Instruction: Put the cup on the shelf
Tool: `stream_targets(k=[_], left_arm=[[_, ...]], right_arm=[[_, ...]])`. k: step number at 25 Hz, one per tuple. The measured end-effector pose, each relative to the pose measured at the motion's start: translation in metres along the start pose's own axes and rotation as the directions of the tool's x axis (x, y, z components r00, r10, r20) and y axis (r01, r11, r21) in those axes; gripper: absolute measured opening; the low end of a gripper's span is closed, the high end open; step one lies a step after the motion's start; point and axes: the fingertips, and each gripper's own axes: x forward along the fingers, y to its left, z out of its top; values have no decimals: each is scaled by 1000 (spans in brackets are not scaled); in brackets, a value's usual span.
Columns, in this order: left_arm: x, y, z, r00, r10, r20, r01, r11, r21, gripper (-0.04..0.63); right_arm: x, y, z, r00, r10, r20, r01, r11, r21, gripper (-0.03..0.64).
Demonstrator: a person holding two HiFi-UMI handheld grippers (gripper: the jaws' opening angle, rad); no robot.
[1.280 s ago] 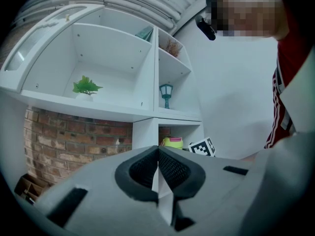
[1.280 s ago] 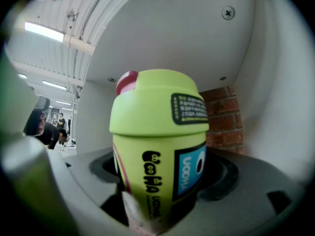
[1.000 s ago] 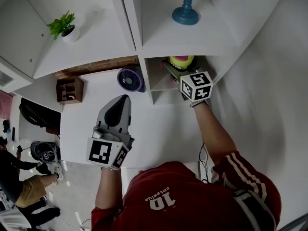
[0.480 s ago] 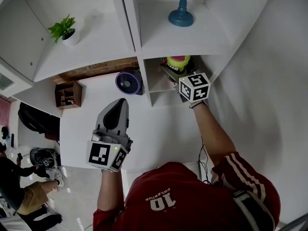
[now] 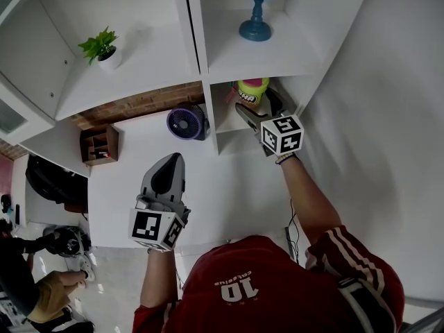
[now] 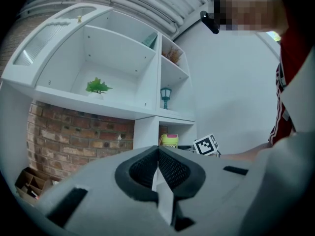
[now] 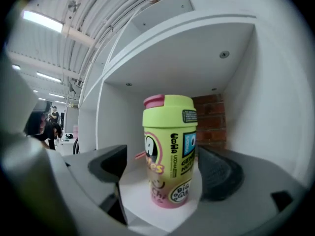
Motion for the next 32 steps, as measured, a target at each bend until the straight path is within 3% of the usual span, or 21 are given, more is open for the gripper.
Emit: stream_targets(k=[4,13,22,28,32], left_arm=[[-19,-3,-11,999,-22,-29,22,1000,4,-2],[-74,-3,-8,1000,-18,-13,18,1000,-15,-2],[-143,11,12,1000,-10,15,9,1000,9,-2],[-189,13,23,999,-27,36,26,999,23,-2],[-223,11,29,998,-38,58,37,999,20,-2]], right_arm=[[-19,4,-5,999,-28,-17,28,1000,-1,440],[-74,20,-6,995,-95,-30,95,995,17,439],[-129,105,5,996,-87,7,86,996,22,436],[-176,160,22,994,-92,54,87,991,97,436],[-209,201,28,995,-87,54,83,994,70,434]])
